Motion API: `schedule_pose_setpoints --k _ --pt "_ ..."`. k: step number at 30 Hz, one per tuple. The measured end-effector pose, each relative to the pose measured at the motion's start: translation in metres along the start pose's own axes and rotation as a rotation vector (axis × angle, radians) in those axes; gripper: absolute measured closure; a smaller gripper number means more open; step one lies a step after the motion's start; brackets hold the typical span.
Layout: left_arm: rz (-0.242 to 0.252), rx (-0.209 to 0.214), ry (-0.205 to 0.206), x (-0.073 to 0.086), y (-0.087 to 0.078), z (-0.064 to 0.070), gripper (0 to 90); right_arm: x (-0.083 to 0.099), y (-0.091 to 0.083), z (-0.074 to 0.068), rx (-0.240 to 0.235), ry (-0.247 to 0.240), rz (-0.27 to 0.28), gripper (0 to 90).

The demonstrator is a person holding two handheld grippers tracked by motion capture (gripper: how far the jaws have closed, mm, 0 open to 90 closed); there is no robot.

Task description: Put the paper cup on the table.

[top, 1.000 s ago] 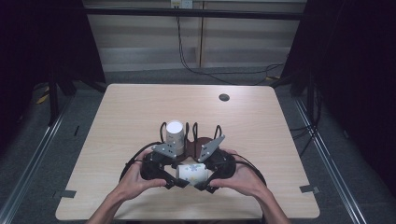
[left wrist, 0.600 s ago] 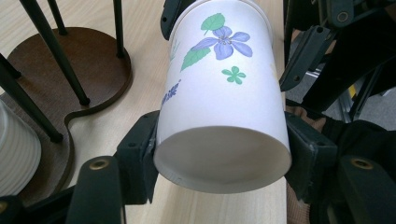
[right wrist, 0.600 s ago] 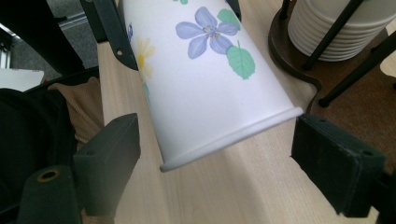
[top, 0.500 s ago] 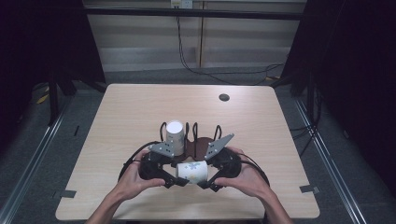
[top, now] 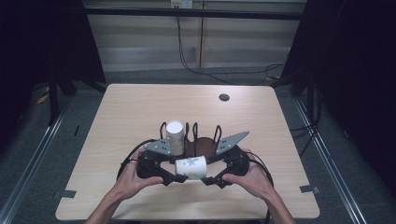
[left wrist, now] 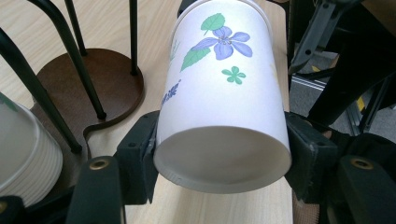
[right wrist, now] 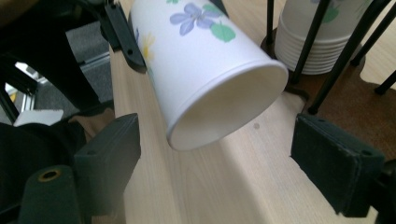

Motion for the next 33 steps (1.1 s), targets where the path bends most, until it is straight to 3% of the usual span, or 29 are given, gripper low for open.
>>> schedule_pose_setpoints --k 9,18,27,33 --pt "0.035 -0.001 -0.009 -0.002 -0.003 -0.001 36.8 -0.004 -0.004 0.003 0.013 0.021 0.089 15.0" --pt "0.104 0.007 -0.034 -0.007 -0.011 0.000 36.8 -0.008 -0.011 0.006 0.037 0.036 0.189 15.1" --pt "0.119 0.019 -0.026 -0.009 -0.012 0.003 36.6 -0.010 -0.012 0.006 0.021 0.047 0.238 15.2" --pt "0.143 0.024 -0.021 -0.011 -0.016 0.005 36.5 -0.014 -0.015 0.006 0.028 0.051 0.301 14.7"
Point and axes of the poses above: each handheld gripper's, and its own axes: y roughly forward along the jaws, x roughly out of its underside, z roughly to its right, the point moved 6 cm from there along y, roughly forward along the jaws, and after that the axes turned 12 degrees about -y, right-handed, at the moved point
